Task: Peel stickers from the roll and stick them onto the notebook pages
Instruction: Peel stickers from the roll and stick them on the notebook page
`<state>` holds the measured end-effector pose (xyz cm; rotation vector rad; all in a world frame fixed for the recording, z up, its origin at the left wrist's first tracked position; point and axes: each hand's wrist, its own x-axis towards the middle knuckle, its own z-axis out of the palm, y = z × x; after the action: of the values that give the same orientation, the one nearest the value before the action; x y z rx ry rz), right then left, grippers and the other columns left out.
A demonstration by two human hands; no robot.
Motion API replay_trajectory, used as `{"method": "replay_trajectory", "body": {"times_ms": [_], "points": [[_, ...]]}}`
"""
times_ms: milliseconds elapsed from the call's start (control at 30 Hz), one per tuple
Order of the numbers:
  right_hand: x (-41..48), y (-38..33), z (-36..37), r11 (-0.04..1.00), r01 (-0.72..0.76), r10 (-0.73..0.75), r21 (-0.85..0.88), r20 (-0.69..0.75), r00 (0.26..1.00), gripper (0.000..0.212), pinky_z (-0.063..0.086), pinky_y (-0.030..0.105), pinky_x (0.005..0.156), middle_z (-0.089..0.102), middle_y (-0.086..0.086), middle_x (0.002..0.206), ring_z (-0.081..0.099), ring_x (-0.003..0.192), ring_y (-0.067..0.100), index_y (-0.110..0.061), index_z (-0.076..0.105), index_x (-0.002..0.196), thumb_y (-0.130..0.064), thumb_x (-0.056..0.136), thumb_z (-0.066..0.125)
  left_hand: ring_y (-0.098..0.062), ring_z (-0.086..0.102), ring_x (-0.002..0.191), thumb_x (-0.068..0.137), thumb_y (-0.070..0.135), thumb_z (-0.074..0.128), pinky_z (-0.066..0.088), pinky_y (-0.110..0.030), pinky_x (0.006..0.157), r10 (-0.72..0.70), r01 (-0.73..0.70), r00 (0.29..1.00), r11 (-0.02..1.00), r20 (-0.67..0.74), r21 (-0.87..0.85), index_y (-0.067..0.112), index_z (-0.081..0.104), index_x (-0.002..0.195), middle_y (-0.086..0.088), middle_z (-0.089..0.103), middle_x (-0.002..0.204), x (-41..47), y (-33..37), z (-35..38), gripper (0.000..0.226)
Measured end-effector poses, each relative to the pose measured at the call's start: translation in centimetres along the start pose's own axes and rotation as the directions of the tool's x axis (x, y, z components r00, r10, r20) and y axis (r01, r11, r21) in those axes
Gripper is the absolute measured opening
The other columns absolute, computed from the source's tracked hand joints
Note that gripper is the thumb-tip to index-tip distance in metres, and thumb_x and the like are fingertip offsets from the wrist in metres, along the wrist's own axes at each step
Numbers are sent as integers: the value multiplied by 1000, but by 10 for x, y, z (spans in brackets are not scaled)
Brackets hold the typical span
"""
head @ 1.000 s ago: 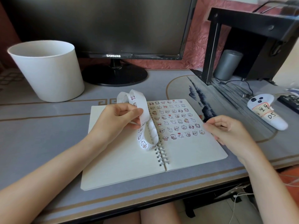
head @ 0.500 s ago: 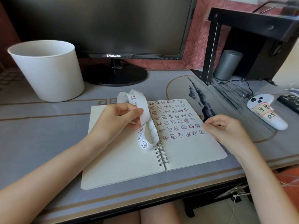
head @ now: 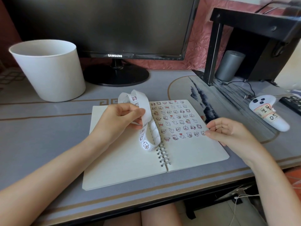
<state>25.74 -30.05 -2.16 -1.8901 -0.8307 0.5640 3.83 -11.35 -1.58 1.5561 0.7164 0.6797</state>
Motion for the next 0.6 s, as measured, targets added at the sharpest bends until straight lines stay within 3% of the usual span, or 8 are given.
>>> {"method": "replay_trajectory", "body": {"times_ms": [67,167,267,333,400,500,600], "points": [[0,-1,-1,1000,-10,10,-4,12,1000,15,35,8,44,60,6,83,51,52,-3,-10,63,91,3,83,65,-11,65,59,88,16,63,52,-13,64,1,-1,1000,1000,-3,-1,3,67,76,-5,67,66,0,0,0,18],[0,-1,0,1000,-8,8,21,-15,1000,17,35,8,44,57,5,81,47,45,-4,-10,62,90,7,85,60,-11,65,60,88,17,63,53,-15,65,3,-3,1000,1000,0,-1,3,67,76,-5,67,66,-1,0,0,19],[1,-3,5,1000,19,-16,23,-99,995,14,42,14,56,60,3,84,49,57,7,-14,64,89,0,87,61,-11,64,57,89,16,62,50,-12,59,12,-12,1000,1000,1,-16,4,66,74,-4,66,64,-2,1,0,19],[3,-8,10,995,99,-101,-21,-143,984,11,44,23,67,64,3,85,52,63,7,-17,66,86,-5,86,63,-10,64,57,90,15,61,49,-12,57,28,-28,1000,999,4,-26,5,65,73,-4,65,63,-2,2,0,20],[4,-18,19,979,200,-203,-34,-158,966,11,43,23,71,67,0,83,52,68,6,-19,66,83,-8,85,65,-10,63,58,90,15,60,50,-14,58,49,-49,999,998,6,-32,5,64,72,-3,64,63,-2,2,0,21],[6,-40,41,942,336,-335,2,-78,939,7,42,13,69,67,-5,81,54,71,2,-16,66,87,-10,85,68,-11,63,60,90,14,60,53,-18,61,76,-75,997,996,7,-45,4,65,74,-5,64,65,0,0,-1,20],[9,-58,66,906,423,-423,1,50,905,12,46,24,75,70,-7,88,61,86,7,-21,65,94,-17,83,71,-13,63,64,90,15,60,54,-22,64,93,-93,996,994,0,-49,5,66,75,-7,65,68,2,-1,-3,19]]}}
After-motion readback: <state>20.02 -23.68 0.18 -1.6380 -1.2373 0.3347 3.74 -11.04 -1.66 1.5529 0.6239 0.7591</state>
